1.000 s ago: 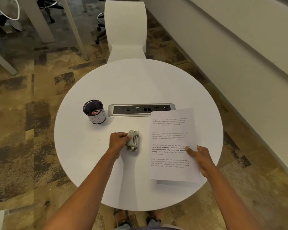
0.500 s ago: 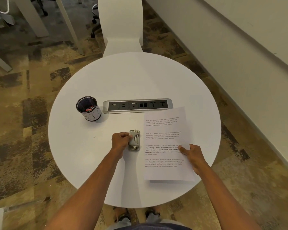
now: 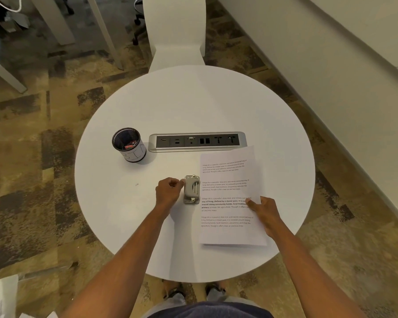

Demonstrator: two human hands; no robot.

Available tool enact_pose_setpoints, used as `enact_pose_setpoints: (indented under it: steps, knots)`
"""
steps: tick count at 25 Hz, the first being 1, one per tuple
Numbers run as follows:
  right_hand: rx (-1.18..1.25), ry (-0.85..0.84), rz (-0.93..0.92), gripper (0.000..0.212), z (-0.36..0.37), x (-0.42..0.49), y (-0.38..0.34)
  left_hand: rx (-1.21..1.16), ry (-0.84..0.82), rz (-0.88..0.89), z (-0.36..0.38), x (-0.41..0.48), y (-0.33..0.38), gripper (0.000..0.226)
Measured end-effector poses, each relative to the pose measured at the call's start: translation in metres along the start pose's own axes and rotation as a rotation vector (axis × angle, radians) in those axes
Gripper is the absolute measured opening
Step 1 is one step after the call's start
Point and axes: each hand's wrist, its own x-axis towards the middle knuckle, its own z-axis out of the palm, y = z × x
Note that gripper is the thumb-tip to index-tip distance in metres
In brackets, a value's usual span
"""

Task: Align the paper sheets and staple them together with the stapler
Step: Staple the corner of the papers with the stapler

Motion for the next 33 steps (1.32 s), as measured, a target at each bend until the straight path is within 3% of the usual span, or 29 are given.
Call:
enact_pose_setpoints:
  steps: [5, 21, 33]
  knots:
    - [-0.004, 0.011, 0.008, 0.021, 0.006, 0.003, 0.006, 0.052, -0.098, -0.007, -0.003, 0.003, -0.005, 0.028]
    - [-0.007, 0.008, 0.021, 0.027, 0.020, 0.007, 0.004, 0.091, -0.140, 0.042, -0.001, 0.005, -0.006, 0.022]
    - [-0.023, 0.002, 0.057, 0.028, 0.034, 0.017, 0.006, 0.148, -0.171, -0.026, -0.002, 0.012, 0.004, 0.034]
